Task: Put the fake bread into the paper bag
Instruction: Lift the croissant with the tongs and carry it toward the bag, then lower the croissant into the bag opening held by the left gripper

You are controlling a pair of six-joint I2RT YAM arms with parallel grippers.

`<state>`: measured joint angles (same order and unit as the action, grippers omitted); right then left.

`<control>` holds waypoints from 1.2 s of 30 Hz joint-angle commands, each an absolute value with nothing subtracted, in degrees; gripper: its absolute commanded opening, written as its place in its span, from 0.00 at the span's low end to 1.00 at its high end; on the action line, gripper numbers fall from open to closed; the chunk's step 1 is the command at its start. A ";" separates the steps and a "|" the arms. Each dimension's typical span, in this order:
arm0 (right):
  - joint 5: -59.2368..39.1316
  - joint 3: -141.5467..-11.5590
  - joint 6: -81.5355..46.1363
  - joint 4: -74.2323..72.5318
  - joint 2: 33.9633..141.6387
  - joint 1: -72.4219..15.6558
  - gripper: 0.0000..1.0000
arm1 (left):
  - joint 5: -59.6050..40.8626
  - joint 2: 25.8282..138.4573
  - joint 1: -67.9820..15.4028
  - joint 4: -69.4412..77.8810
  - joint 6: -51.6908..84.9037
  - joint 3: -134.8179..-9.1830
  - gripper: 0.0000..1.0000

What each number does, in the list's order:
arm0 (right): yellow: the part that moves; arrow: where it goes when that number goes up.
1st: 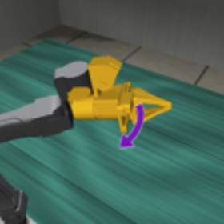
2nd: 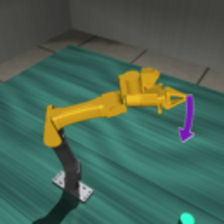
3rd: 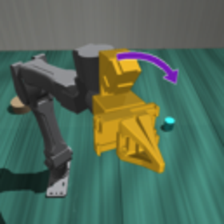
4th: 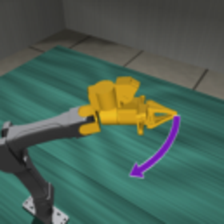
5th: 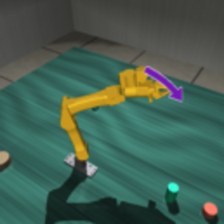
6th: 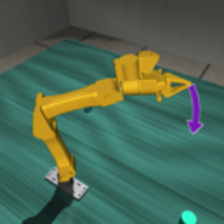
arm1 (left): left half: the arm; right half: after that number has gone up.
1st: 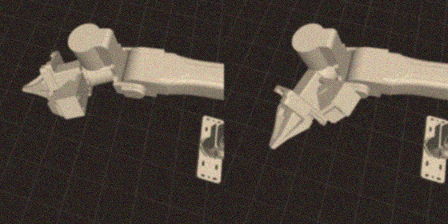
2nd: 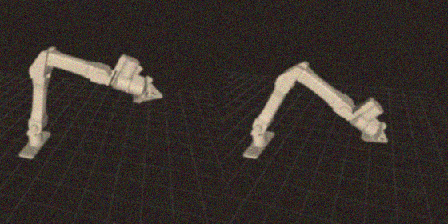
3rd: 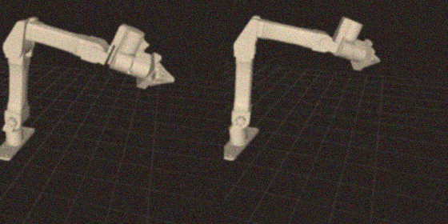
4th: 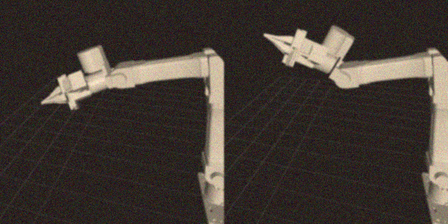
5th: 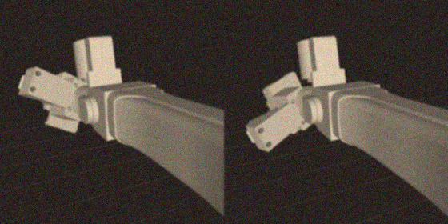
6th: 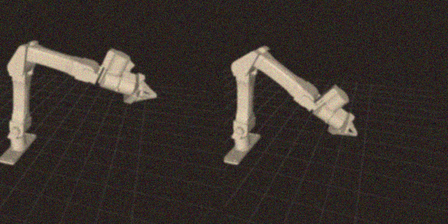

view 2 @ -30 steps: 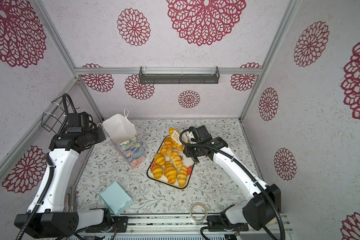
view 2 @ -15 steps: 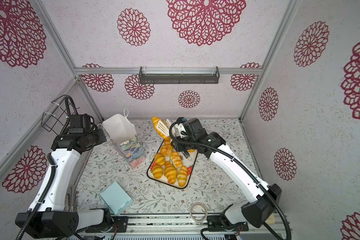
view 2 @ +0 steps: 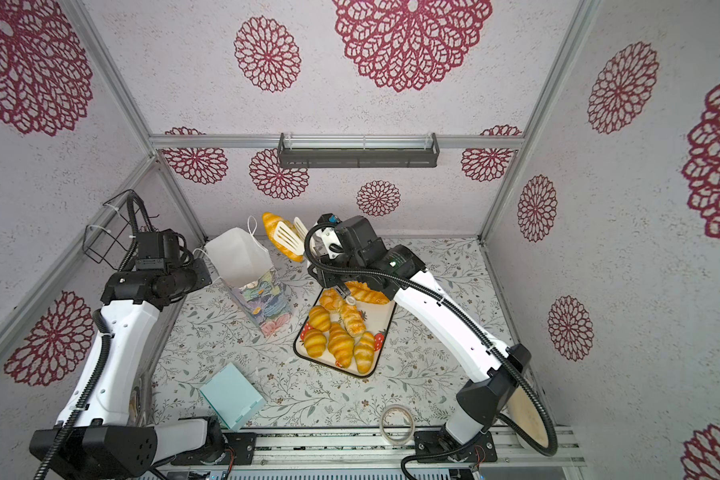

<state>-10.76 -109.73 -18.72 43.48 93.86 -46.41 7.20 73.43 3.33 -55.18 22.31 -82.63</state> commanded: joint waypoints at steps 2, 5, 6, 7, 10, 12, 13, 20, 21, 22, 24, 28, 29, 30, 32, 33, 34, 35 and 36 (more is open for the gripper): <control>-11.55 -117.63 -16.53 42.09 96.58 -48.80 0.35 | 6.63 72.60 3.87 -54.31 22.68 -82.22 0.00; -12.17 -121.71 -16.28 42.69 99.57 -49.94 0.35 | 6.42 72.44 3.86 -54.33 22.76 -82.35 0.00; -12.40 -123.01 -16.17 42.92 100.58 -50.25 0.35 | 6.43 72.35 3.95 -54.34 22.71 -82.29 0.00; -12.63 -123.93 -15.99 43.10 101.37 -50.44 0.35 | 6.42 72.25 3.96 -54.31 22.75 -82.27 0.00; -13.55 -126.77 -15.89 43.47 104.17 -51.02 0.35 | 6.27 72.11 4.04 -54.29 22.76 -82.09 0.00; -14.01 -128.66 -15.83 43.88 105.81 -51.32 0.35 | 6.10 71.90 4.05 -54.24 22.73 -81.83 0.00; -14.34 -129.67 -15.82 44.05 106.73 -51.54 0.35 | 6.02 71.75 4.04 -54.16 22.72 -81.78 0.00; -15.63 -134.28 -16.07 44.98 111.43 -52.20 0.35 | 5.86 71.32 4.13 -54.18 22.69 -81.65 0.00; -15.79 -134.56 -15.96 45.05 111.91 -52.20 0.35 | 5.86 71.28 4.13 -54.20 22.69 -81.56 0.00; -15.82 -134.73 -16.05 44.95 112.39 -52.24 0.35 | 5.87 71.13 4.13 -54.21 22.68 -81.48 0.00; -15.67 -134.79 -16.04 45.08 113.13 -52.25 0.35 | 5.86 70.98 4.17 -54.17 22.63 -81.39 0.00; -15.47 -134.90 -15.96 45.39 114.70 -52.23 0.35 | 5.87 70.72 4.21 -54.12 22.68 -81.12 0.00; -15.31 -135.54 -15.85 46.11 115.32 -52.29 0.35 | 5.75 70.66 4.22 -54.09 22.67 -81.06 0.00; -14.69 -136.50 -15.72 47.09 116.06 -52.25 0.35 | 5.80 70.58 4.22 -54.11 22.63 -81.04 0.00; -13.61 -138.30 -15.23 48.86 117.26 -52.22 0.35 | 5.57 70.62 4.25 -54.10 22.68 -80.98 0.00; -13.41 -138.34 -15.13 49.11 117.47 -52.26 0.35 | 5.58 70.58 4.28 -54.05 22.76 -80.99 0.00; -12.98 -138.35 -14.87 49.48 117.64 -52.24 0.35 | 5.45 70.58 4.29 -54.10 22.76 -81.03 0.00; -12.63 -138.34 -14.63 49.93 117.77 -52.29 0.35 | 5.45 70.66 4.25 -54.10 22.73 -81.04 0.00; -12.12 -138.34 -14.37 50.34 117.86 -52.28 0.35 | 5.30 70.74 4.26 -54.10 22.76 -81.12 0.00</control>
